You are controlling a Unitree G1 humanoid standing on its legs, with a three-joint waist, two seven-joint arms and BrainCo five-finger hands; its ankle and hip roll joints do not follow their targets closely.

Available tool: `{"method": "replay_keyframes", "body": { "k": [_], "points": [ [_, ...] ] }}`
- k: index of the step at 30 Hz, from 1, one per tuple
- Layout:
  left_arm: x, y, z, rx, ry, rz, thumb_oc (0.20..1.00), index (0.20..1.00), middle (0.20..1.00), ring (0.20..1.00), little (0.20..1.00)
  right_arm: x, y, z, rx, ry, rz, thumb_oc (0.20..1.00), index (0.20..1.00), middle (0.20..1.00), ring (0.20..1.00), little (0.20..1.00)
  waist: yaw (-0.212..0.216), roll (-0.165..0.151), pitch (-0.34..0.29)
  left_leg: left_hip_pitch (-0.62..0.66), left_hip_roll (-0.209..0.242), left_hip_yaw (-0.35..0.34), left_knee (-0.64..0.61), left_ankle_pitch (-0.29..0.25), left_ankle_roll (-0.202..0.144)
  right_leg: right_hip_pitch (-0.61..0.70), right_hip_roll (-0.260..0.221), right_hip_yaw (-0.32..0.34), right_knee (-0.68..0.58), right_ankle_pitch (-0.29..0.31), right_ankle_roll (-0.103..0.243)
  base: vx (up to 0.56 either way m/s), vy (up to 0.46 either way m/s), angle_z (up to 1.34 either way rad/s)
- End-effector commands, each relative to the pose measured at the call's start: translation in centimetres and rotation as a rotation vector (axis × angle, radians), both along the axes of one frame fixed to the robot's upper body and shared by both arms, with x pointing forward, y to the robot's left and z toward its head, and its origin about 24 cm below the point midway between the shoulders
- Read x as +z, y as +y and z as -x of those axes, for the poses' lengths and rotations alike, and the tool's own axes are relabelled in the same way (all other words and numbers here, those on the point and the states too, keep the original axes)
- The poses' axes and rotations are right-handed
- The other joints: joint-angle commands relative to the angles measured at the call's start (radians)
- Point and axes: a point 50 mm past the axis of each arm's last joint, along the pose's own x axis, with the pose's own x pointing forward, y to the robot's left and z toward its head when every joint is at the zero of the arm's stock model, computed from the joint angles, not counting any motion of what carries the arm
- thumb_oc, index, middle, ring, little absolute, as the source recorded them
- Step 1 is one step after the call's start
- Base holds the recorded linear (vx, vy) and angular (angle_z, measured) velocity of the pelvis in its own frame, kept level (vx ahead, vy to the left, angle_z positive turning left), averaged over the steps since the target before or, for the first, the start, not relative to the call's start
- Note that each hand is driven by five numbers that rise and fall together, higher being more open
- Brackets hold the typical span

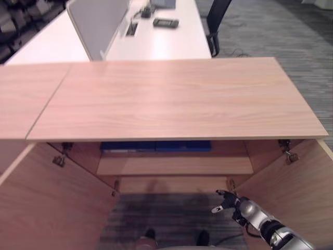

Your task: Put the empty folder in the office cabinet

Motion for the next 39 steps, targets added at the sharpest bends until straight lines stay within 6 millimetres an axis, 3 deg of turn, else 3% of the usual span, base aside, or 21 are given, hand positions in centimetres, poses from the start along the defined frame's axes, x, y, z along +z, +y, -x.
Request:
{"method": "replay_keyframes", "body": {
  "k": [1, 6, 7, 9, 10, 11, 15, 20, 24, 28, 31, 32, 34, 36, 37, 39],
  "points": [
    [0.5, 1.6, -1.0, -0.104, 0.005, -0.064, 1.000, 1.000, 1.000, 1.000, 1.000, -0.8, 1.5, 0.0, -0.144, -0.010, -0.076, 1.000, 1.000, 1.000, 1.000, 1.000, 0.014, -0.064, 0.005, -0.001, -0.069, -0.021, -0.010, -0.049, 0.038, -0.060, -0.055, 0.069, 0.004, 0.055, 0.094, -0.06, 0.212, -0.27],
    [0.5, 1.3, -2.4, -0.179, -0.003, -0.077, 1.000, 1.000, 1.000, 1.000, 1.000, -2.2, 0.3, 3.0, -0.401, 0.044, -0.093, 1.000, 1.000, 1.000, 1.000, 1.000, -0.019, -0.059, 0.020, 0.006, -0.122, 0.019, -0.035, -0.042, 0.070, -0.116, -0.092, 0.103, 0.012, 0.115, 0.119, -0.09, 0.205, -0.28],
    [1.5, 1.0, -7.3, -0.194, -0.081, -0.101, 1.000, 1.000, 1.000, 1.000, 1.000, -2.4, 0.9, 3.2, -0.378, 0.067, -0.093, 1.000, 1.000, 1.000, 1.000, 1.000, -0.045, -0.057, 0.013, 0.018, -0.121, 0.043, -0.042, -0.047, 0.072, -0.130, -0.089, 0.120, 0.011, 0.125, 0.124, -0.05, 0.181, -0.38],
    [1.7, -0.2, -9.1, -0.165, -0.129, -0.076, 1.000, 1.000, 1.000, 1.000, 1.000, -3.1, 2.0, 4.3, -0.384, 0.101, -0.106, 1.000, 1.000, 1.000, 1.000, 1.000, -0.084, -0.073, 0.007, 0.025, -0.131, 0.087, -0.043, -0.052, 0.075, -0.163, -0.088, 0.148, 0.001, 0.145, 0.134, -0.05, 0.148, -0.80],
    [1.5, -1.3, -9.2, -0.145, -0.141, -0.042, 1.000, 1.000, 1.000, 1.000, 1.000, -3.6, 1.3, 6.0, -0.429, 0.145, -0.084, 1.000, 1.000, 1.000, 1.000, 1.000, -0.109, -0.083, 0.011, 0.029, -0.139, 0.125, -0.043, -0.055, 0.081, -0.197, -0.084, 0.163, -0.005, 0.165, 0.144, -0.11, 0.122, -0.99],
    [1.5, -1.4, -9.3, -0.139, -0.143, -0.037, 1.000, 1.000, 1.000, 1.000, 1.000, -3.7, 0.9, 6.5, -0.452, 0.160, -0.073, 1.000, 1.000, 1.000, 1.000, 1.000, -0.125, -0.087, 0.020, 0.030, -0.141, 0.144, -0.043, -0.056, 0.083, -0.218, -0.086, 0.163, -0.003, 0.179, 0.152, -0.13, 0.121, -1.20],
    [1.5, 0.0, -8.3, -0.093, -0.096, -0.057, 1.000, 1.000, 1.000, 1.000, 1.000, -4.1, 0.3, 8.3, -0.497, 0.201, -0.069, 1.000, 1.000, 1.000, 1.000, 1.000, -0.145, -0.077, 0.040, 0.034, -0.128, 0.205, -0.043, -0.043, 0.095, -0.223, -0.089, 0.128, 0.012, 0.150, 0.159, -0.09, 0.039, -1.04],
    [1.7, 0.8, -8.3, -0.081, -0.084, -0.068, 1.000, 1.000, 1.000, 1.000, 1.000, -4.8, -0.9, 13.0, -0.603, 0.317, -0.046, 1.000, 1.000, 1.000, 1.000, 1.000, -0.156, -0.079, 0.026, 0.040, -0.101, 0.243, -0.043, -0.049, 0.101, -0.152, -0.119, 0.237, 0.081, 0.107, 0.143, -0.06, -0.069, -0.30],
    [1.6, 0.8, -8.2, -0.059, -0.088, -0.056, 1.000, 1.000, 1.000, 1.000, 1.000, -4.8, -1.5, 14.5, -0.686, 0.334, -0.050, 1.000, 1.000, 1.000, 1.000, 1.000, -0.160, -0.090, -0.009, 0.032, -0.096, 0.283, -0.043, -0.049, 0.094, -0.104, -0.141, 0.246, 0.064, 0.102, 0.158, 0.00, -0.079, -0.13],
    [1.3, 1.1, -6.7, -0.040, -0.060, -0.048, 1.000, 1.000, 1.000, 1.000, 1.000, -4.9, -1.8, 15.9, -0.784, 0.338, -0.054, 1.000, 1.000, 1.000, 1.000, 1.000, -0.177, -0.096, -0.048, 0.059, -0.070, 0.329, -0.043, -0.056, 0.084, -0.089, -0.091, 0.260, 0.006, 0.090, 0.158, 0.09, -0.148, -0.62],
    [1.2, 1.2, -6.2, -0.026, -0.047, -0.043, 1.000, 1.000, 1.000, 1.000, 1.000, -4.6, -2.8, 16.2, -0.845, 0.299, -0.041, 1.000, 1.000, 1.000, 1.000, 1.000, -0.198, -0.092, -0.066, 0.078, -0.038, 0.341, -0.043, -0.058, 0.072, -0.076, -0.050, 0.277, -0.006, 0.064, 0.145, 0.11, -0.219, -0.53],
    [1.0, 0.2, -6.3, -0.022, -0.057, -0.029, 1.000, 1.000, 1.000, 1.000, 1.000, -4.0, -3.9, 14.6, -0.869, 0.188, -0.029, 1.000, 1.000, 1.000, 1.000, 1.000, -0.217, -0.089, -0.078, 0.087, -0.010, 0.350, -0.043, -0.053, 0.058, -0.065, -0.019, 0.288, -0.006, 0.041, 0.133, 0.09, -0.221, -0.31],
    [0.9, -0.4, -6.3, -0.015, -0.063, -0.012, 1.000, 1.000, 1.000, 1.000, 1.000, -3.1, -5.2, 12.9, -0.880, 0.078, -0.008, 1.000, 1.000, 1.000, 1.000, 1.000, -0.228, -0.084, -0.084, 0.091, 0.007, 0.352, -0.043, -0.048, 0.048, -0.055, -0.002, 0.287, -0.006, 0.027, 0.122, 0.09, -0.214, -0.28],
    [0.8, -0.7, -6.3, -0.009, -0.066, -0.011, 1.000, 1.000, 1.000, 1.000, 1.000, -1.0, -7.8, 10.3, -0.903, -0.120, 0.037, 1.000, 1.000, 1.000, 1.000, 1.000, -0.239, -0.077, -0.086, 0.092, 0.035, 0.347, -0.043, -0.038, 0.034, -0.043, 0.021, 0.286, -0.005, 0.004, 0.107, 0.05, -0.170, -0.30],
    [0.8, -0.8, -6.3, -0.010, -0.066, -0.011, 1.000, 1.000, 1.000, 1.000, 1.000, -1.0, -7.8, 10.3, -0.903, -0.119, 0.038, 1.000, 1.000, 1.000, 1.000, 1.000, -0.239, -0.076, -0.087, 0.092, 0.036, 0.347, -0.043, -0.038, 0.034, -0.042, 0.022, 0.285, -0.005, 0.004, 0.107, 0.05, -0.133, -0.16],
    [0.7, -1.1, -6.5, -0.004, -0.075, -0.001, 1.000, 1.000, 1.000, 1.000, 1.000, 1.3, -10.3, 8.7, -0.921, -0.271, 0.090, 1.000, 1.000, 1.000, 1.000, 1.000, -0.248, -0.067, -0.088, 0.093, 0.064, 0.340, -0.041, -0.028, 0.018, -0.029, 0.042, 0.279, -0.001, -0.019, 0.093, 0.06, -0.167, 0.12]
  ]
}}
